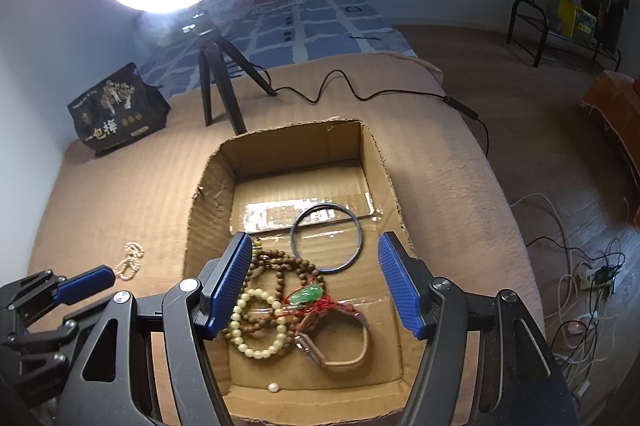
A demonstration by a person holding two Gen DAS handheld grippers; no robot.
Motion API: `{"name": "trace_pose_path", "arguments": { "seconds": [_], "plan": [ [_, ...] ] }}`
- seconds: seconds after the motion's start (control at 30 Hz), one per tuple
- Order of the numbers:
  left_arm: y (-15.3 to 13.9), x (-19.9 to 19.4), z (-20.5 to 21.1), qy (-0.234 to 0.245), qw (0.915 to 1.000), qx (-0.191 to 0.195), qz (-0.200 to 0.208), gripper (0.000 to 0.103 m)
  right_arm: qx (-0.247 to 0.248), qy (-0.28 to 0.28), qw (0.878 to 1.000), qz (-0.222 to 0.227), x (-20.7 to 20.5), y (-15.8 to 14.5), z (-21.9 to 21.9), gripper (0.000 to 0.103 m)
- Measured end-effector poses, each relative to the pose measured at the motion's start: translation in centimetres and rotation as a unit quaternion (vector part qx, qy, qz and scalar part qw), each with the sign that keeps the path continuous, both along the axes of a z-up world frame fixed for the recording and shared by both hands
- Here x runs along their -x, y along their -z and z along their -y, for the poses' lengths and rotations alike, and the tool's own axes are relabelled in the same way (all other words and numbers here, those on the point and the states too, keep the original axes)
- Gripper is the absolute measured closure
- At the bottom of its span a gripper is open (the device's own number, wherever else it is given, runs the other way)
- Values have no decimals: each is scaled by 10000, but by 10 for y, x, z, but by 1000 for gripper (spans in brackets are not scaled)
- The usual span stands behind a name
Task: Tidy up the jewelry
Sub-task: 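Withdraw both open tools from the box toward the remaining pearls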
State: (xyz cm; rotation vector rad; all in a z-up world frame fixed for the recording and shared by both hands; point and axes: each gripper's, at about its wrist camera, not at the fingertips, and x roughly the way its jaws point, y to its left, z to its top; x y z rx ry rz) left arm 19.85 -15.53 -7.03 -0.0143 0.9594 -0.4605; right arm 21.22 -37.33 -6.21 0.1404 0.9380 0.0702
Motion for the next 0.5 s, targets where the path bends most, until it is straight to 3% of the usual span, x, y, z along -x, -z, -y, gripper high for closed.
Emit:
{"name": "trace_pose_path", "arguments": {
  "seconds": [0.13, 0.5],
  "plan": [
    [-3, -2, -16, -116, 9999, -52, 47, 69, -147, 51, 9996, 214, 6, -6, -3, 28],
    [-10, -11, -67, -576, 9982, -141, 14, 69, -166, -141, 9990, 403, 11, -17, -22, 27]
  ]
}}
